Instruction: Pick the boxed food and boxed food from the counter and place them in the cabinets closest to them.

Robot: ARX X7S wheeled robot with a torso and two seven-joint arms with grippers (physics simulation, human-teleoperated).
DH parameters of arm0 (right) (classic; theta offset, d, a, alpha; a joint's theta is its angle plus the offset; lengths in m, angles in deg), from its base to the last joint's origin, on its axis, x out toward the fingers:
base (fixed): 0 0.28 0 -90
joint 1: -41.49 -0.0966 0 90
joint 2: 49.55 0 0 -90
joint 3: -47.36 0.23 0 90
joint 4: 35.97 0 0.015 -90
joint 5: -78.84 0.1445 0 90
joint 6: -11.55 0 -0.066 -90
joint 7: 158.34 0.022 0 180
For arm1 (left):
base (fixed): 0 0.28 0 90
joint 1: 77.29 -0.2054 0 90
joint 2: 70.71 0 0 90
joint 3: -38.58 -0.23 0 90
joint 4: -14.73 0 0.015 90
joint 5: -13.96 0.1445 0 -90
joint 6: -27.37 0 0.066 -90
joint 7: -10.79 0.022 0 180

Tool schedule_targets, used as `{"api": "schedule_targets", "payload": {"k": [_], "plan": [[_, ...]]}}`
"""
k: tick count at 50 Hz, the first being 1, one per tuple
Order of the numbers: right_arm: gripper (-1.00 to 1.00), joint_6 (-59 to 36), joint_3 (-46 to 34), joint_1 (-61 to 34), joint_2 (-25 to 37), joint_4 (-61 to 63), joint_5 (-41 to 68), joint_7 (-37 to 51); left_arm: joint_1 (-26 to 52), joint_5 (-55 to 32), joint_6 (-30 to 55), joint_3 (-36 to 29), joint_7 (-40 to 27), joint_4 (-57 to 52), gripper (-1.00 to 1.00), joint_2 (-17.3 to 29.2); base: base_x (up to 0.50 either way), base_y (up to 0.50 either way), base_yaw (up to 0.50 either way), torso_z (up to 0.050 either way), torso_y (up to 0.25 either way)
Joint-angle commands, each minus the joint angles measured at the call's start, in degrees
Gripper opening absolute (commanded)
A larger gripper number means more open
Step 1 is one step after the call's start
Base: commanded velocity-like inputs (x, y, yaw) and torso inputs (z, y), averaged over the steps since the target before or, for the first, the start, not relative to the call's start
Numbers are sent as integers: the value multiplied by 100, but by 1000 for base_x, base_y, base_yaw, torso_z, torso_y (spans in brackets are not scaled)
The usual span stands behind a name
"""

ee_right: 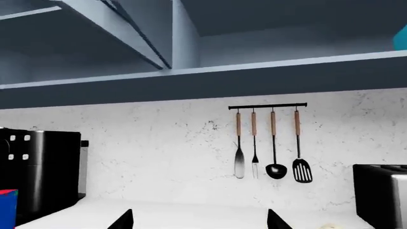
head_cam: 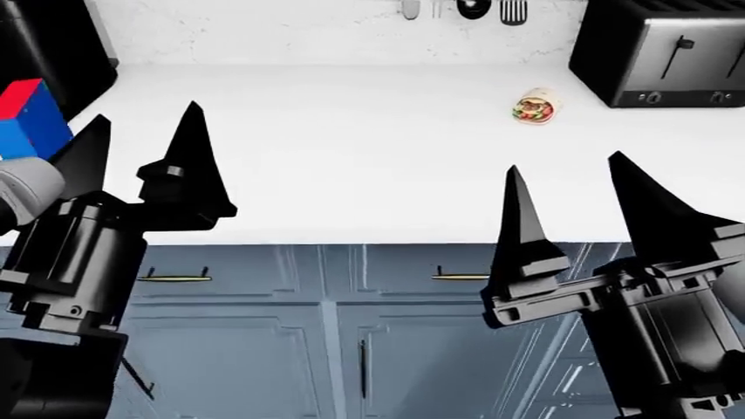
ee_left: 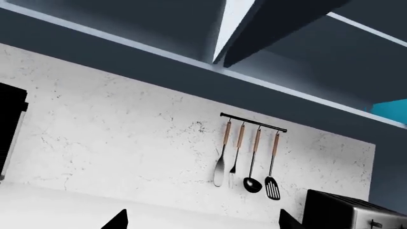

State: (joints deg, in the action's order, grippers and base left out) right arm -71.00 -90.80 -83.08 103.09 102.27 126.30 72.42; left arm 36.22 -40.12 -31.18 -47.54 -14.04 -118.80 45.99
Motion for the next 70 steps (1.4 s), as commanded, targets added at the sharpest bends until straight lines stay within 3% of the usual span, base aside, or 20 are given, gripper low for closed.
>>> {"api": "schedule_targets", "payload": {"k": [1,70], "plan": [[100,-81,-15,-19,-23,48,-33,20,-11,-54,-13,18,-13,-29,100,41,98,499,0,0,0],[100,-239,-21,-13,-21,250,-355,91,-23,-124,-118,-60,-51,-23,100,145,79,499,0,0,0]]}}
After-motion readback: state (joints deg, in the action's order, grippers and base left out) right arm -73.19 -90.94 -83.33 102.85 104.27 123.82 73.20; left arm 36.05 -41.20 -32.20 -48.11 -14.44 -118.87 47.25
